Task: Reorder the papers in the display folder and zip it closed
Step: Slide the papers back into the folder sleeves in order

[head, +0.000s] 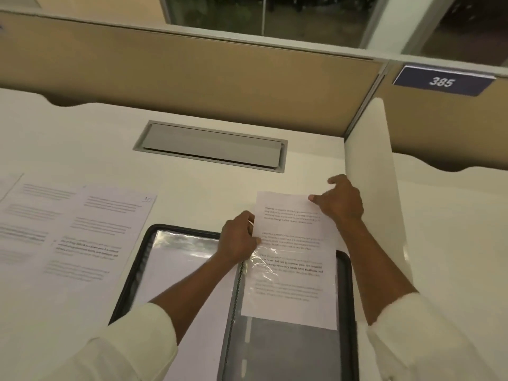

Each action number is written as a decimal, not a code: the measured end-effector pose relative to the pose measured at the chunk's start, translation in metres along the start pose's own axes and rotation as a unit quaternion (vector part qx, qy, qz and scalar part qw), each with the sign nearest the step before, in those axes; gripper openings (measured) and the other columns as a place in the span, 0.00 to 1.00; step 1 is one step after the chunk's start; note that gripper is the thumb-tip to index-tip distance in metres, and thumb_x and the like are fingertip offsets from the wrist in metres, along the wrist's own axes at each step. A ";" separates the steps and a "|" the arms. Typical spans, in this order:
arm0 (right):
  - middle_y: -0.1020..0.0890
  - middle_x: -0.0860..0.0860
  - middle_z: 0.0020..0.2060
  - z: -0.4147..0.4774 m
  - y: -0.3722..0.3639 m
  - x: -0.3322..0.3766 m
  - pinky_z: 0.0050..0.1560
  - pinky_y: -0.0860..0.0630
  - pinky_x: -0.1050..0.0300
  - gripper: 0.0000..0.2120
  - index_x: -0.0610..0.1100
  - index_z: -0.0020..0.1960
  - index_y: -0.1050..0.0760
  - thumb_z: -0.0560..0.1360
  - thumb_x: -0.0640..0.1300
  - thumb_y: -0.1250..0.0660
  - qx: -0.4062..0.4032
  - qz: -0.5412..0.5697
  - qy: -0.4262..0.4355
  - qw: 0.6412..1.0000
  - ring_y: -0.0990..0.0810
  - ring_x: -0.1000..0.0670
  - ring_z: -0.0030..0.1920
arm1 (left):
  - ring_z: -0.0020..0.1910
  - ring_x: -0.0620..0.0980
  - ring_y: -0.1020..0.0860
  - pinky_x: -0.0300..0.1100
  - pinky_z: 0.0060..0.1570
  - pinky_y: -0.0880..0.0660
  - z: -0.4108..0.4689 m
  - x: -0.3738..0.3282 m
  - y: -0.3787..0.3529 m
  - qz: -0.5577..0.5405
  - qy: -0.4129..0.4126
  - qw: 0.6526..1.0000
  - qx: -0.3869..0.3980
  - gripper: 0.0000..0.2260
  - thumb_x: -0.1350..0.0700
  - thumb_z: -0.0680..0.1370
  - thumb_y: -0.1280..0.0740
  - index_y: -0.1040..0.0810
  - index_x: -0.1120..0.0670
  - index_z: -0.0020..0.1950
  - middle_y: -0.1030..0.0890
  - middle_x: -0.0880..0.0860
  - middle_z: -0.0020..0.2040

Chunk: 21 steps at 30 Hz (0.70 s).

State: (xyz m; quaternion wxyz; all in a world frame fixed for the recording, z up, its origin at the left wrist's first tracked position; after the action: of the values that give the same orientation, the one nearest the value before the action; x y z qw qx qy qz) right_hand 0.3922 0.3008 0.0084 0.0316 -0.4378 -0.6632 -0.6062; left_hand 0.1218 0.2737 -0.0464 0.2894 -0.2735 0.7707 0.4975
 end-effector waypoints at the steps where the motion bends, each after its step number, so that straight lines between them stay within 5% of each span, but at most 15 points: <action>1: 0.17 0.51 0.55 0.008 0.002 0.010 0.65 0.26 0.46 0.30 0.49 0.64 0.24 0.68 0.57 0.17 0.028 -0.059 0.014 0.998 0.19 0.46 0.60 | 0.46 0.47 0.15 0.50 0.53 0.16 -0.002 0.000 0.000 0.012 -0.007 1.000 -0.005 0.18 0.62 0.72 0.20 0.22 0.51 0.57 0.14 0.45 0.46; 4: 0.21 0.54 0.54 0.026 -0.001 0.039 0.69 0.30 0.42 0.22 0.53 0.53 0.20 0.65 0.56 0.15 0.146 -0.165 0.079 0.972 0.21 0.48 0.60 | 0.47 0.48 0.15 0.50 0.55 0.17 -0.008 -0.004 -0.002 0.040 -0.020 0.999 -0.007 0.18 0.61 0.73 0.21 0.21 0.50 0.59 0.13 0.45 0.47; 7: 0.20 0.49 0.56 0.032 -0.017 0.054 0.60 0.24 0.50 0.18 0.47 0.57 0.17 0.70 0.49 0.17 0.267 -0.216 0.179 0.922 0.20 0.46 0.57 | 0.47 0.49 0.15 0.52 0.55 0.18 -0.015 -0.005 -0.006 0.054 -0.024 0.998 -0.025 0.18 0.59 0.73 0.21 0.22 0.49 0.59 0.13 0.45 0.48; 12: 0.16 0.49 0.51 0.032 -0.043 0.055 0.49 0.25 0.56 0.10 0.45 0.57 0.15 0.76 0.43 0.23 0.327 -0.231 0.253 0.881 0.19 0.48 0.50 | 0.60 0.51 0.22 0.55 0.63 0.23 -0.051 0.000 -0.011 0.046 -0.042 0.995 -0.082 0.27 0.53 0.75 0.21 0.27 0.51 0.72 0.18 0.49 0.62; 16: 0.14 0.50 0.47 0.027 -0.055 0.043 0.49 0.22 0.56 0.04 0.47 0.51 0.15 0.76 0.42 0.23 0.370 -0.215 0.261 0.865 0.17 0.48 0.47 | 0.84 0.52 0.44 0.55 0.83 0.42 -0.105 0.013 -0.028 0.128 -0.082 0.984 -0.093 0.41 0.41 0.78 0.25 0.42 0.51 0.84 0.40 0.52 0.85; 18: 0.14 0.51 0.47 0.021 -0.059 0.039 0.51 0.21 0.54 0.03 0.49 0.50 0.15 0.77 0.43 0.23 0.393 -0.219 0.264 0.853 0.16 0.49 0.48 | 0.86 0.51 0.59 0.51 0.84 0.53 -0.134 0.024 -0.040 0.174 -0.105 0.974 -0.096 0.45 0.34 0.79 0.31 0.50 0.50 0.86 0.57 0.50 0.88; 21: 0.13 0.51 0.46 0.012 -0.063 0.038 0.49 0.20 0.56 0.03 0.50 0.49 0.15 0.77 0.43 0.23 0.416 -0.227 0.270 0.838 0.16 0.50 0.47 | 0.86 0.55 0.61 0.53 0.85 0.53 -0.183 0.035 -0.057 0.212 -0.143 0.960 -0.113 0.46 0.26 0.79 0.40 0.47 0.53 0.87 0.61 0.53 0.87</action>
State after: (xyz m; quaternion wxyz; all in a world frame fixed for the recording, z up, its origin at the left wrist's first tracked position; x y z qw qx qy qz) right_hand 0.3360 0.3387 -0.0220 0.2497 -0.0394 -0.8992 -0.3572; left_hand 0.1065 0.0794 -0.0443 0.2519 -0.0609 0.7001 0.6654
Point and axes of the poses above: each hand's wrist, its own z-axis towards the middle knuckle, its own y-axis out of the back of the hand, x = y × z, the point moved 3 cm from there along z, towards the middle knuckle
